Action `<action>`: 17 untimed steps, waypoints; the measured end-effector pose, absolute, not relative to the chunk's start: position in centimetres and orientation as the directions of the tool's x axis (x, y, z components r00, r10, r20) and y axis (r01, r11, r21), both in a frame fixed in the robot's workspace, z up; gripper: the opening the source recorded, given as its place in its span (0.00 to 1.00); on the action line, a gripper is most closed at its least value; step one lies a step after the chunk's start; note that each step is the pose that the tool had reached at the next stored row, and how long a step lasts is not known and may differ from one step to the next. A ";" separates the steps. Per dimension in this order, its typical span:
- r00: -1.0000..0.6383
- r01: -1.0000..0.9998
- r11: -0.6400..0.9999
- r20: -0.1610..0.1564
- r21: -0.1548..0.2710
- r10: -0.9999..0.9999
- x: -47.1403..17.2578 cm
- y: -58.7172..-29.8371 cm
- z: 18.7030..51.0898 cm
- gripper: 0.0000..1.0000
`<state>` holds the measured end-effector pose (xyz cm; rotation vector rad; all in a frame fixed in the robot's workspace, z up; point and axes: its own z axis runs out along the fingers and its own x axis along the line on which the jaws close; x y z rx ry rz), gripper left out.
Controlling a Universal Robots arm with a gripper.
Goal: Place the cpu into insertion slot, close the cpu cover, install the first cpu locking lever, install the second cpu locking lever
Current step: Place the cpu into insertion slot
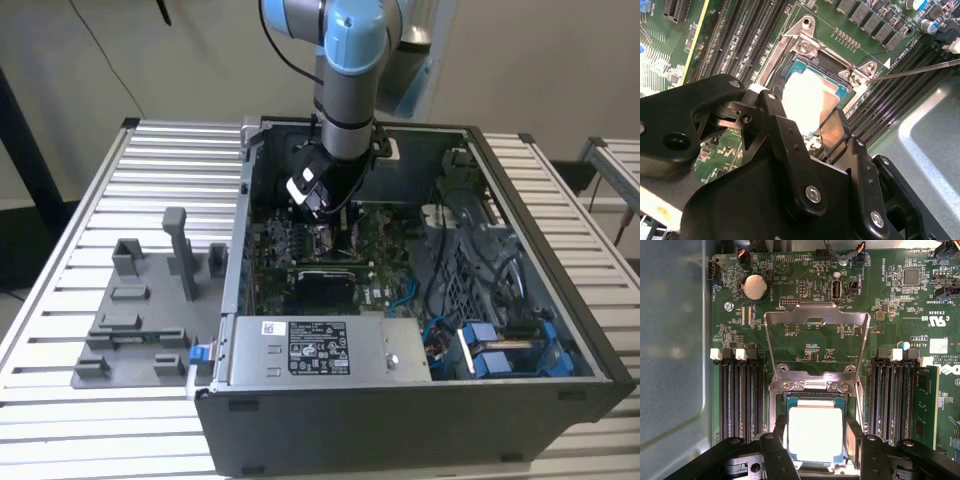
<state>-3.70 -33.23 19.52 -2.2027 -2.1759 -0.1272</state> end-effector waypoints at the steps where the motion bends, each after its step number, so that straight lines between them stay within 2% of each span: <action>1: 0.011 1.000 -0.013 0.088 0.027 0.996 -3.7 -33.2 19.5 0.55; 17: 0.029 0.999 -0.032 0.088 0.027 0.996 -3.7 -33.2 19.5 0.55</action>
